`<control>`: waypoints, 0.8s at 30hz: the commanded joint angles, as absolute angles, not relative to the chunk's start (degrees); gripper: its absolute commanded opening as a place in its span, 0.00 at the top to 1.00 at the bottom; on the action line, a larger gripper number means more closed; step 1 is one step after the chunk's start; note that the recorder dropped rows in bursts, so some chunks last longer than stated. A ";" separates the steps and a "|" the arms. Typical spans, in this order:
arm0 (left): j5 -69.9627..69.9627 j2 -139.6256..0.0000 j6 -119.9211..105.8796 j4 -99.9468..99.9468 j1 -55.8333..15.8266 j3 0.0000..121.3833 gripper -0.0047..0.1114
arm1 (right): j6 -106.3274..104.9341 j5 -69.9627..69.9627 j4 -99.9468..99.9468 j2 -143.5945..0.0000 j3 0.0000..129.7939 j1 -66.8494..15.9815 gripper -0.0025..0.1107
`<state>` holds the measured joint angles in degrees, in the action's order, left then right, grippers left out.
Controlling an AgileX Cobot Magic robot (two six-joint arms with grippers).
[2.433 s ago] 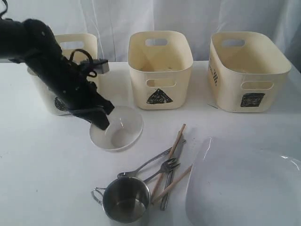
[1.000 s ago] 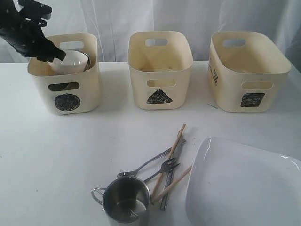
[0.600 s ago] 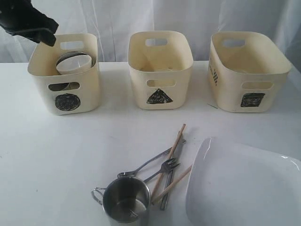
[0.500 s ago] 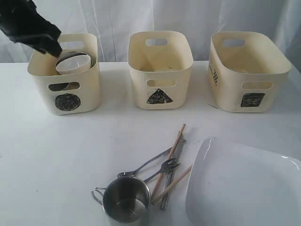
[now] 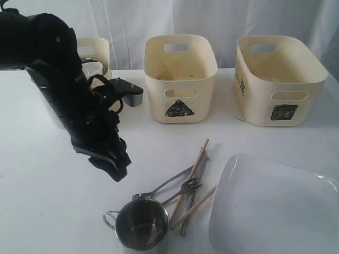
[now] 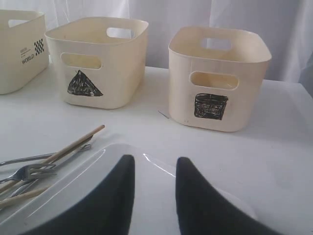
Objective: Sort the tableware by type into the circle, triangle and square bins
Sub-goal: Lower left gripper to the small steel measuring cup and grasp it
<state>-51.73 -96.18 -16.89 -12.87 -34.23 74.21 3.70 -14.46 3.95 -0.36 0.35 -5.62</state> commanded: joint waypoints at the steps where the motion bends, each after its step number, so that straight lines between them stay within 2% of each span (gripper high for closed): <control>1: -52.04 -95.32 -18.20 -12.76 -36.74 73.76 0.53 | 3.76 -14.03 4.30 0.00 0.00 -5.08 0.73; 4: -51.92 -95.32 -20.06 -12.50 -37.61 73.76 0.46 | 3.76 -14.03 4.30 0.00 0.00 -5.08 0.73; 7: -51.92 -95.32 -22.14 -12.78 -38.31 73.76 0.43 | 3.76 -14.03 4.30 0.00 0.00 -5.08 0.73; 24: -52.29 -95.43 -25.60 -10.78 -44.66 73.73 0.43 | 3.76 -14.03 4.30 0.00 0.00 -5.08 0.73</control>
